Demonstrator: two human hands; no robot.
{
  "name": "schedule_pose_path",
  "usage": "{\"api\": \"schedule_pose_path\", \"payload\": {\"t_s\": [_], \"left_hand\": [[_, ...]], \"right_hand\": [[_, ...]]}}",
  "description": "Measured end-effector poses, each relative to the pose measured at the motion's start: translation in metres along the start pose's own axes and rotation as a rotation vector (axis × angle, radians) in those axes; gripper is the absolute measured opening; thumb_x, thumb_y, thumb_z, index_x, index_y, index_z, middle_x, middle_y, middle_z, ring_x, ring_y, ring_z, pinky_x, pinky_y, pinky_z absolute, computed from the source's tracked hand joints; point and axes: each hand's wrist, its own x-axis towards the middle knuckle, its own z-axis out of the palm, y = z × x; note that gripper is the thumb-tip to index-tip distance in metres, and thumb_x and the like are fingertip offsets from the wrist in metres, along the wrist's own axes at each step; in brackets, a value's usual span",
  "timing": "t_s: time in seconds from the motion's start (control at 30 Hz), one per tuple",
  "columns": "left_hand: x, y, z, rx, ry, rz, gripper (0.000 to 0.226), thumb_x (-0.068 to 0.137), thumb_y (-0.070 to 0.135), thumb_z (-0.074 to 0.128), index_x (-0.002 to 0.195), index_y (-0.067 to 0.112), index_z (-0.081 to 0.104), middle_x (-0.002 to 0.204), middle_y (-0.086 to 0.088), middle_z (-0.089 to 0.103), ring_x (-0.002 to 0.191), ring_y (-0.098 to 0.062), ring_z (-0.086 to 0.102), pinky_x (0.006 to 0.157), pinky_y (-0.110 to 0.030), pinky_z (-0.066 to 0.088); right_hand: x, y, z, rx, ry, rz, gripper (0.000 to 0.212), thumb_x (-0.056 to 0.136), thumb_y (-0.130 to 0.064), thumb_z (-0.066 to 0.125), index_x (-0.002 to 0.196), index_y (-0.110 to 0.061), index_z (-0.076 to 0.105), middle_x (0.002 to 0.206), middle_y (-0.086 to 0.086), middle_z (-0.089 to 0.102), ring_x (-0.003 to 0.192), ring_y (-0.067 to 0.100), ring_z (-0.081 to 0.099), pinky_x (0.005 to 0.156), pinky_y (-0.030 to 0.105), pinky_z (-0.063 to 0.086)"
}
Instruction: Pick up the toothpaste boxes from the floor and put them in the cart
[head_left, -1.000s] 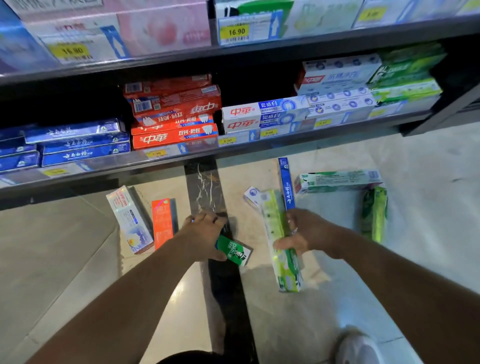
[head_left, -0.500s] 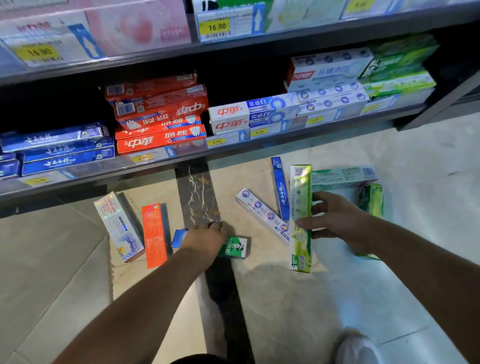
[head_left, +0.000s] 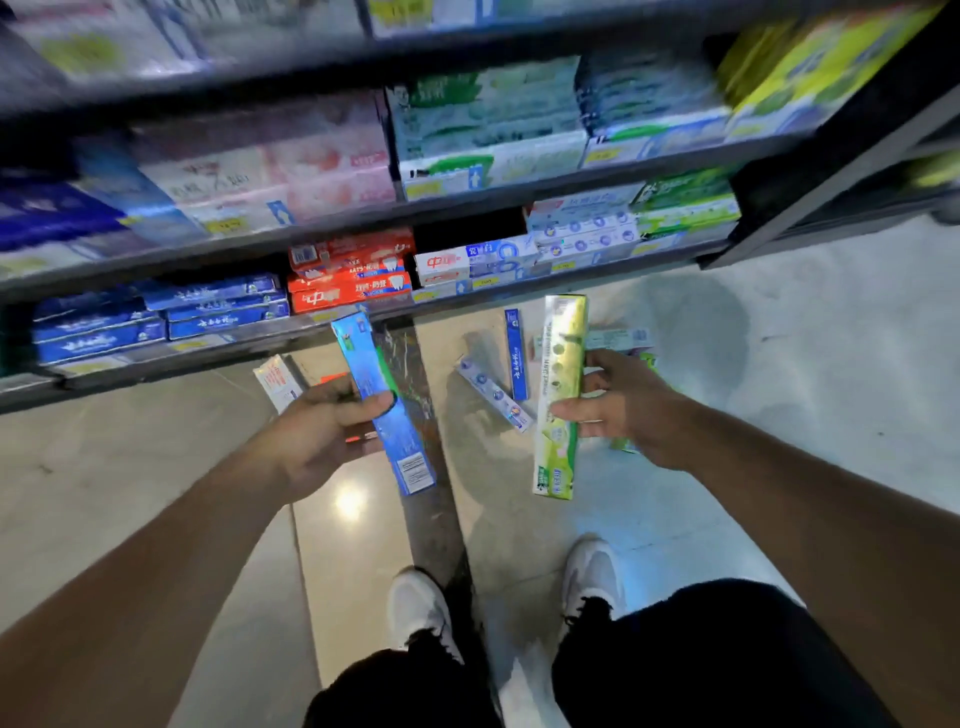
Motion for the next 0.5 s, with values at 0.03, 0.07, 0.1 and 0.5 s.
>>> {"api": "schedule_pose_path", "payload": {"t_s": [0.03,0.07,0.1,0.5], "left_hand": [[-0.028,0.020,0.006,0.008,0.001,0.008,0.036,0.080,0.011,0.069,0.117,0.010,0.067,0.113,-0.009,0.072,0.087,-0.020,0.071,0.071,-0.030,0.061],[-0.058,0.041,0.013,0.018,0.000,0.015,0.034,0.082,0.010,0.068,0.116,0.010,0.067,0.113,-0.009,0.072,0.086,-0.019,0.071,0.070,-0.030,0.060],[-0.089,0.064,0.021,0.039,-0.006,0.025,0.034,0.083,0.011,0.068,0.117,0.010,0.067,0.113,-0.009,0.072,0.087,-0.020,0.071,0.072,-0.031,0.061],[-0.367,0.294,0.128,0.403,-0.141,0.212,0.045,0.071,0.022,0.086,0.110,0.009,0.067,0.104,-0.012,0.074,0.082,-0.014,0.072,0.070,-0.028,0.058]], "right_hand": [[-0.027,-0.021,-0.002,0.000,-0.009,-0.002,0.054,0.075,0.011,0.077,0.124,-0.003,0.056,0.101,0.012,0.070,0.085,0.022,0.072,0.066,0.031,0.061],[-0.055,-0.042,-0.003,0.001,-0.019,-0.007,0.054,0.075,0.012,0.076,0.123,-0.003,0.056,0.100,0.013,0.070,0.082,0.020,0.072,0.061,0.027,0.059],[-0.084,-0.065,-0.004,0.003,-0.027,-0.016,0.053,0.075,0.013,0.076,0.122,-0.003,0.057,0.097,0.011,0.071,0.078,0.017,0.071,0.057,0.024,0.057],[-0.389,-0.271,-0.033,0.094,0.019,-0.219,0.045,0.083,0.006,0.072,0.123,-0.010,0.061,0.094,-0.001,0.073,0.083,0.011,0.074,0.064,0.023,0.057]]}}
